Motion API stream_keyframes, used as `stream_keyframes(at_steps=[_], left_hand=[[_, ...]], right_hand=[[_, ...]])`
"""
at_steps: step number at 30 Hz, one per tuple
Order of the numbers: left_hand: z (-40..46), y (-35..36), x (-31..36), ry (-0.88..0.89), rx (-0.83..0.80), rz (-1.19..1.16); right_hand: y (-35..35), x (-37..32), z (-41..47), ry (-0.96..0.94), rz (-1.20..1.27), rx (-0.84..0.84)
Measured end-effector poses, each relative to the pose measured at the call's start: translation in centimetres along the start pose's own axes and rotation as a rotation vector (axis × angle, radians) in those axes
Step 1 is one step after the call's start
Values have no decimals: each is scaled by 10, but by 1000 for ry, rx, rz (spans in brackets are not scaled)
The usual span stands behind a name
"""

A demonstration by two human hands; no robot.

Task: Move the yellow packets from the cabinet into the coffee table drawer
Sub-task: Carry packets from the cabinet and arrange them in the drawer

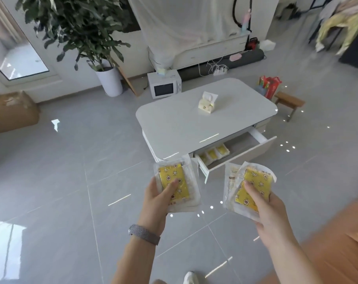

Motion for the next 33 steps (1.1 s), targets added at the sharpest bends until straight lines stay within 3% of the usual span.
stream_keyframes(at_steps=[13,22,29,33], left_hand=[[136,147,-4,-65,-52,32],[269,259,7,-68,-77,39],[326,330,12,-77,-101,-5],[351,348,0,-74,-30,-29]], right_hand=[[-47,-66,157,-6,48,110],[-57,-137,314,-32,-29,79],[-83,-166,393,12,-63,92],[-95,-169,439,51,-101,50]])
Point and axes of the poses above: each hand's wrist, its own z-axis towards the middle knuckle, its own y-axis out of the palm, x = y × z, the point moved 1 cm from there along z, towards the middle knuckle, and after that the axes turned 6 degrees about -y, right-handed, at the moved point
